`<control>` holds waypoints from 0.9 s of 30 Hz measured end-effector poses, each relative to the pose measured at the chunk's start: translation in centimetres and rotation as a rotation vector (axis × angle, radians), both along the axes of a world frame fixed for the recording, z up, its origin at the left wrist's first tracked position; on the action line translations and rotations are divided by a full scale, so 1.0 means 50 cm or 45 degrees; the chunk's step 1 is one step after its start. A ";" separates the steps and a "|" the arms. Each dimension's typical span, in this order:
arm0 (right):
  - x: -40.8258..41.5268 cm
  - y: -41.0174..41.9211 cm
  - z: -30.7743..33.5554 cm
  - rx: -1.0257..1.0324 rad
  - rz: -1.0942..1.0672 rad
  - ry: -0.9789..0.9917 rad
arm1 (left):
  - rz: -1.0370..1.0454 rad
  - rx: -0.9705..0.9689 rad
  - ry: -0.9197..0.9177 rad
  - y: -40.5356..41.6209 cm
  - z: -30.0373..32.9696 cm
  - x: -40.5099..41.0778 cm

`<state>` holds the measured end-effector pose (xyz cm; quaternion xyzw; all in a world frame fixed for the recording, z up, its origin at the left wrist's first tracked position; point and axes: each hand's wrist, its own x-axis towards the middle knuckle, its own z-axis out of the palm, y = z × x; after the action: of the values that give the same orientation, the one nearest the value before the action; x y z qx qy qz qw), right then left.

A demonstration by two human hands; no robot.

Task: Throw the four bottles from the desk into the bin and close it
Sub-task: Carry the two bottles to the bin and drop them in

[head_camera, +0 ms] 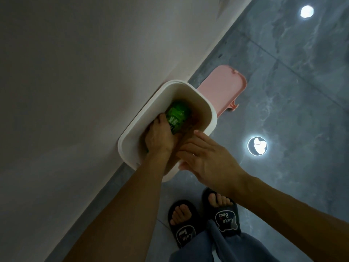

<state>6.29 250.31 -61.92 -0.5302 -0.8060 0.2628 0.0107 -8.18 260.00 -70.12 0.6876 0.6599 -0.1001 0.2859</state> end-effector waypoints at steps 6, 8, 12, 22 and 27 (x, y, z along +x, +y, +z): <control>-0.007 0.002 0.005 -0.041 -0.013 -0.028 | 0.007 0.083 -0.050 -0.035 0.069 -0.011; -0.016 0.004 0.029 -0.096 -0.044 -0.022 | 0.032 0.053 -0.106 -0.045 0.125 -0.027; -0.022 -0.014 0.133 -0.299 -0.148 -0.021 | 0.086 -0.089 -0.242 -0.071 0.269 -0.062; 0.069 -0.218 0.564 -0.772 -0.538 -0.073 | 0.318 -0.704 -0.209 -0.335 0.733 -0.159; 0.125 -0.317 0.807 -0.902 -0.647 -0.127 | 0.370 -0.873 -0.247 -0.460 0.972 -0.205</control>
<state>12.56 234.44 -21.55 -0.6947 -0.5097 0.4861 -0.1463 -18.41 236.97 -21.53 0.4575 0.6487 -0.2079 0.5715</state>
